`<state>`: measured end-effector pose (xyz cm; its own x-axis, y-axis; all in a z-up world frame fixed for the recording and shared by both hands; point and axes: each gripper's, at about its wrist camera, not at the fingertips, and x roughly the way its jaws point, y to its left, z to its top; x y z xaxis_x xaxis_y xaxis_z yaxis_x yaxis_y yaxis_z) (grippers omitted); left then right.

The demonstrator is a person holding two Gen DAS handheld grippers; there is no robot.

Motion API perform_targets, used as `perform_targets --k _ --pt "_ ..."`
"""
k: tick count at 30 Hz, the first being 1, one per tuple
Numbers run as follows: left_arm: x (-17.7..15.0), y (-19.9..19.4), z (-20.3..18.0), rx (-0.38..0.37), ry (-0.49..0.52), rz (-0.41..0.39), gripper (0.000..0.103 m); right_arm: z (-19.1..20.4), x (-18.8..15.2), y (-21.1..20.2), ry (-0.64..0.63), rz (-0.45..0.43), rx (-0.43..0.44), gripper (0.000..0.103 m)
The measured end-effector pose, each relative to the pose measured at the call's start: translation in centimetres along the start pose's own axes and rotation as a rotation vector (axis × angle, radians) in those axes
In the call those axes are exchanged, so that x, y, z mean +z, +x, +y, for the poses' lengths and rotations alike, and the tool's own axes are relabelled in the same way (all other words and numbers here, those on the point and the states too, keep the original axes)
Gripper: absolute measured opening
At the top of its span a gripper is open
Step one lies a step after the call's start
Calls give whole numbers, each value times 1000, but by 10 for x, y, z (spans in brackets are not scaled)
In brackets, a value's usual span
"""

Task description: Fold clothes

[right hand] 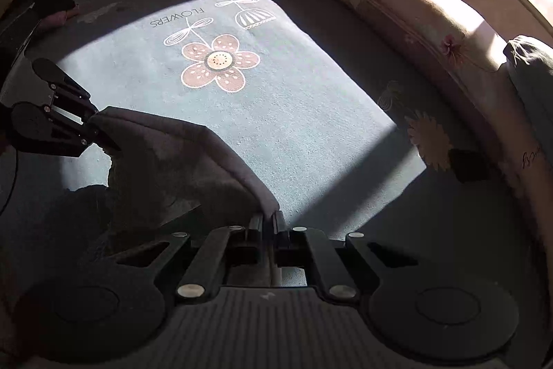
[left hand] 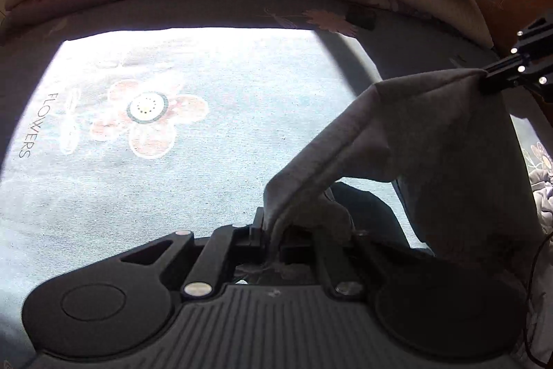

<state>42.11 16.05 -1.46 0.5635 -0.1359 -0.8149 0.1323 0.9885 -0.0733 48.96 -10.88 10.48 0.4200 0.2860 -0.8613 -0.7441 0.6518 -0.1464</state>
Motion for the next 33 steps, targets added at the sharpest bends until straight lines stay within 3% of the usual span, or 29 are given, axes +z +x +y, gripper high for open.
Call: perform_targets --k 4,9,13,22,31,33 --pt "22 14 -9 52 -28 -19 4 -3 6 13 24 0 -5 6" --pt "44 13 41 61 -62 -42 4 -8 17 30 34 -6 -24 6" --pt "73 6 61 57 -10 -67 4 -13 30 42 26 -17 -59 6" --pt "126 36 61 8 45 -39 5 -41 54 75 40 -28 -175 6" --pt "153 74 48 8 101 21 7 -54 49 125 80 7 -217 7" --pt "158 84 47 20 102 25 7 -54 47 131 96 5 -215 12"
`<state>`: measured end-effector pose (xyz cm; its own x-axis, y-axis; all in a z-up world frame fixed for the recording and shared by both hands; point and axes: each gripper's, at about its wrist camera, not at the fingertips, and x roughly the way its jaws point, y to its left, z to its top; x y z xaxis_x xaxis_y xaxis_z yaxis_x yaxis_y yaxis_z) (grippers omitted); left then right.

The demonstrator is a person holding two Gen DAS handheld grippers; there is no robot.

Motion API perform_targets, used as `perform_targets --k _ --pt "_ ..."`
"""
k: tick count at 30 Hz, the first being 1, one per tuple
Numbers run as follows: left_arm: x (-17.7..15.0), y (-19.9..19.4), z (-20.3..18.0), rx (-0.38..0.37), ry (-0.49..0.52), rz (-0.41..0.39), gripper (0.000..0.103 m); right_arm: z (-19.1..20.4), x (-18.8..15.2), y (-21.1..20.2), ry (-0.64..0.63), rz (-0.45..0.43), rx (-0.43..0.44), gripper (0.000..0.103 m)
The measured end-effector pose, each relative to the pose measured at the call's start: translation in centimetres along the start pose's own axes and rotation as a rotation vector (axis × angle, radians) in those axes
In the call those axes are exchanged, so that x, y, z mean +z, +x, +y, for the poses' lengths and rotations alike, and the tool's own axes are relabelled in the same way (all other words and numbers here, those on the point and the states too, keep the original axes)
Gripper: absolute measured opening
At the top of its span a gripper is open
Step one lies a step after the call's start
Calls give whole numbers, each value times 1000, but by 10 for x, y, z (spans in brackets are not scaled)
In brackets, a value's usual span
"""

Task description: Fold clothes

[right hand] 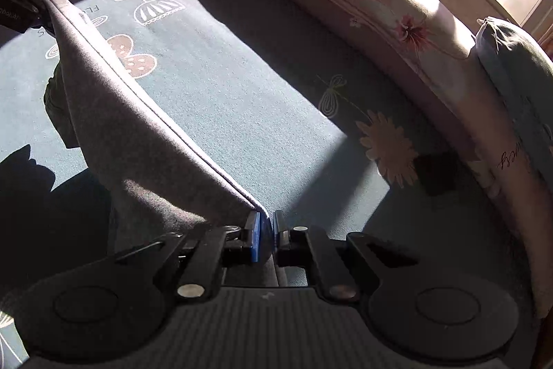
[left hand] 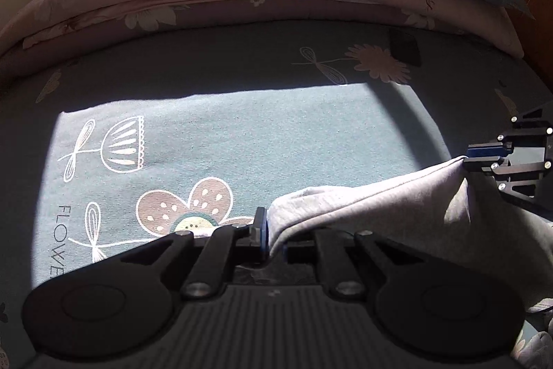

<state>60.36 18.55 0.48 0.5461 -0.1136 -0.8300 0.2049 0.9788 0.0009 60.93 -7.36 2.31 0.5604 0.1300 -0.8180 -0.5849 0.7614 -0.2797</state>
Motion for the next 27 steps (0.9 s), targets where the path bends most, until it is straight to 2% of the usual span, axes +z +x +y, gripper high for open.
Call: perform_targets --k 4,6,12,16,18,22,27 --pt "14 15 -1 18 3 -4 7 1 -5 -1 37 1 34 19" --pt "22 20 -3 24 23 -9 9 2 -8 -4 44 4 40 19" --pt "42 30 -12 33 75 -19 7 1 -17 -14 75 15 39 19" --pt "37 14 -22 30 129 -63 5 -1 -19 -25 113 -27 46 20" --pt "31 4 -22 30 154 -63 5 -2 -19 -30 129 -47 53 24" --pt "20 -25 -13 4 147 -37 5 -4 -17 -38 143 -75 54 25" --pt "5 -62 -6 1 175 -43 5 -10 -13 -42 160 -116 137 27"
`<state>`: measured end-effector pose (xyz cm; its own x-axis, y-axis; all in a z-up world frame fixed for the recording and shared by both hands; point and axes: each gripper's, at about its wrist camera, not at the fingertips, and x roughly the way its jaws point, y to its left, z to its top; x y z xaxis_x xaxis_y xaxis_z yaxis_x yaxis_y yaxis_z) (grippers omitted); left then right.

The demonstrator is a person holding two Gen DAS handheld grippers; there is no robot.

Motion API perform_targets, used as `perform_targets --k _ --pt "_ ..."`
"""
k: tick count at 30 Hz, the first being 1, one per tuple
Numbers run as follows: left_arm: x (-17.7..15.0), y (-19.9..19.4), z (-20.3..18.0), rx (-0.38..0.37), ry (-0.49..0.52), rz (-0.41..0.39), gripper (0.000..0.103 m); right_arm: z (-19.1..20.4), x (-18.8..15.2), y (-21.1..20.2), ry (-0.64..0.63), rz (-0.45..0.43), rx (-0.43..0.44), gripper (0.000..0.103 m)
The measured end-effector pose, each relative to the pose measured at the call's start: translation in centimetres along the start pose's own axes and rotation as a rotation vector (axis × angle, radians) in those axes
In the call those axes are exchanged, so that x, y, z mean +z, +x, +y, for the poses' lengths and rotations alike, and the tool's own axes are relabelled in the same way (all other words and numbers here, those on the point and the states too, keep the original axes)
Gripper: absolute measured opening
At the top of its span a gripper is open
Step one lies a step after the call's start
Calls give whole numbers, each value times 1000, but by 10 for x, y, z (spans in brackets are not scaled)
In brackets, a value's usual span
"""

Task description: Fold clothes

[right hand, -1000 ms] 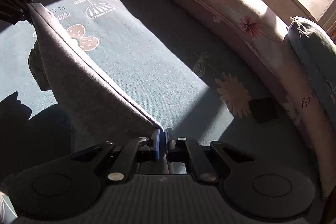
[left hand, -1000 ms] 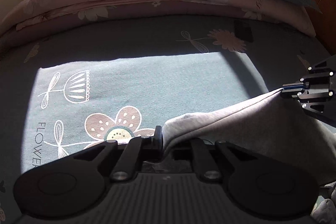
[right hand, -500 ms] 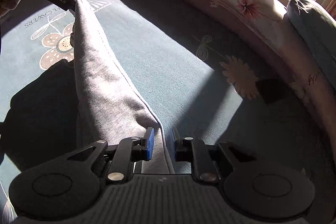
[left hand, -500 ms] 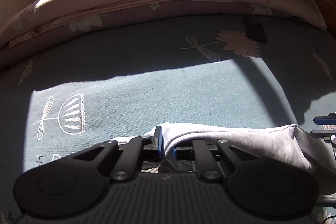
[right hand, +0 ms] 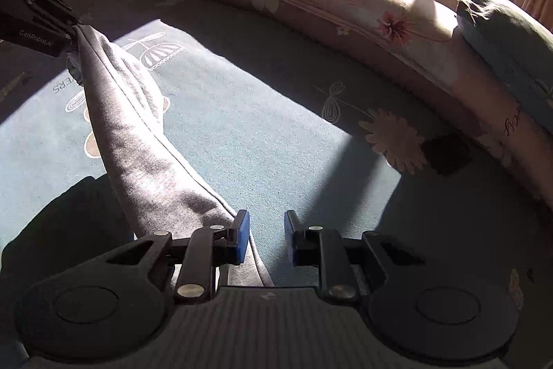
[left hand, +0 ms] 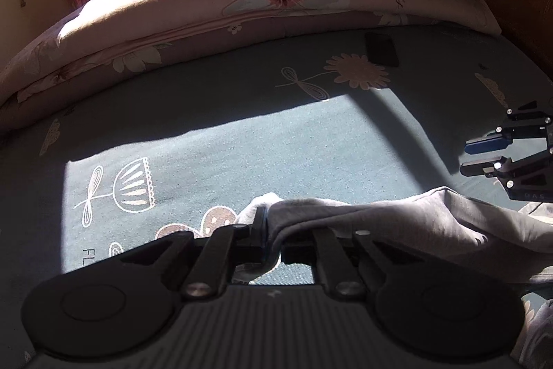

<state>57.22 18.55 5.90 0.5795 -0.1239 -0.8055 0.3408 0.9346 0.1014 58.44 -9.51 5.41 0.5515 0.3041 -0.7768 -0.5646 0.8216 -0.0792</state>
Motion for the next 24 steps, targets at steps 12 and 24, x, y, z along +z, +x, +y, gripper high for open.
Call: perform_targets --k 12,24 --pt "-36 -34 -27 71 271 -55 5 29 41 26 -174 51 526 55" --pt "-138 -45 -49 133 639 -174 6 44 53 94 -293 373 842 55"
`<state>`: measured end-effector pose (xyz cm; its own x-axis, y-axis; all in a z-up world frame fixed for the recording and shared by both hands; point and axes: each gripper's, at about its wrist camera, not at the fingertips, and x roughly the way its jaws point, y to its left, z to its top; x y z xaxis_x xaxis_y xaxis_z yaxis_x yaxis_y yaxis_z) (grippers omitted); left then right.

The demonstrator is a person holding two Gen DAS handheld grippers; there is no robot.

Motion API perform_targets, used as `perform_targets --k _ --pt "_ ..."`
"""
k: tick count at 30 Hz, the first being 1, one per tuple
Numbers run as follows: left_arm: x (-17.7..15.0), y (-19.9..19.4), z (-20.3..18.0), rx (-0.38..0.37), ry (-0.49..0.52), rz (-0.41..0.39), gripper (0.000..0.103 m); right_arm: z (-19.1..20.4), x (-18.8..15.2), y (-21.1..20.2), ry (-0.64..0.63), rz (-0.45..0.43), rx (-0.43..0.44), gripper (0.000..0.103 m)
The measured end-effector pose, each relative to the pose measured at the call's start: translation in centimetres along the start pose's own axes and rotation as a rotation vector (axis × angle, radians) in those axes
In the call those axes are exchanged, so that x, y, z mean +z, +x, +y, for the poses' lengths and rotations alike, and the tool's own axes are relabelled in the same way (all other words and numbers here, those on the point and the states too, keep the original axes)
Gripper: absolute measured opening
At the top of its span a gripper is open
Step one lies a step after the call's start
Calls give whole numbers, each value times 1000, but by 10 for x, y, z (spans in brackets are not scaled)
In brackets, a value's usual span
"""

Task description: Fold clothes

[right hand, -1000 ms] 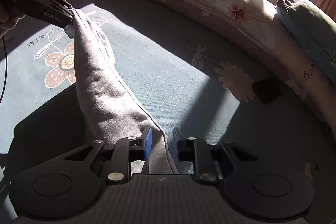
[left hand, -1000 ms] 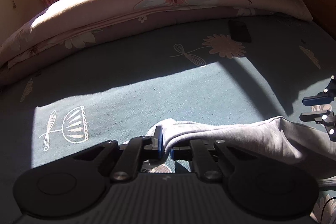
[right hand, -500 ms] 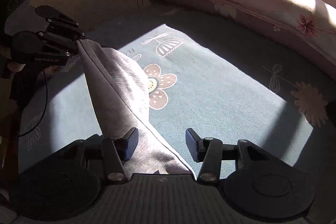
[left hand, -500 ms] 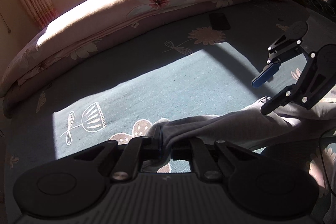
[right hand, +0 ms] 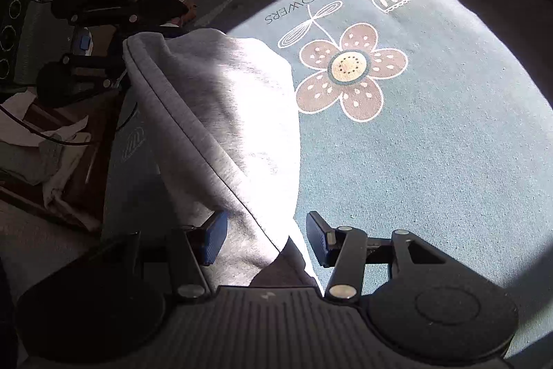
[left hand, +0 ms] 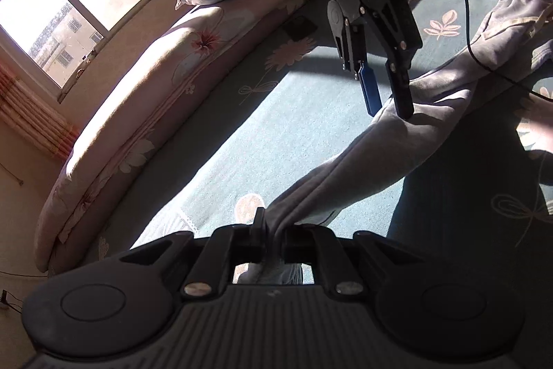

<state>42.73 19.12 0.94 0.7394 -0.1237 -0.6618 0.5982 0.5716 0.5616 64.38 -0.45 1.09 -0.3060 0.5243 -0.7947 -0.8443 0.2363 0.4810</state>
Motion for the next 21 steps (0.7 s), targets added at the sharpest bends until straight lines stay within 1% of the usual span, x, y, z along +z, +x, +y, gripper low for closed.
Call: perform_targets --k 1,3,6,8,9,10,13,14,18,21 --pt "-11 -3 -13 0 39 6 6 1 0 8 -9 24 9 55" --pt "-29 -3 -33 -26 56 53 6 6 -3 29 -40 78 27 55" --pt "-53 -1 -60 -85 103 109 6 21 -5 52 -107 148 34 55" --pt "-63 1 -75 -111 126 126 6 35 -7 62 -164 193 35 55" --pt "-67 2 -82 -116 138 131 6 44 -7 68 -195 229 45 55" --pt "-70 4 -87 -119 148 137 6 54 -8 73 -231 274 65 55" --pt "-75 9 -94 -130 132 148 7 77 -11 84 -311 396 155 55" --pt "-75 10 -94 -129 127 149 7 83 -12 87 -336 413 162 55" --pt "-75 12 -93 -116 118 138 7 84 -11 99 -358 375 70 55" --pt "-75 6 -94 -108 121 126 7 82 -7 109 -362 332 25 55"
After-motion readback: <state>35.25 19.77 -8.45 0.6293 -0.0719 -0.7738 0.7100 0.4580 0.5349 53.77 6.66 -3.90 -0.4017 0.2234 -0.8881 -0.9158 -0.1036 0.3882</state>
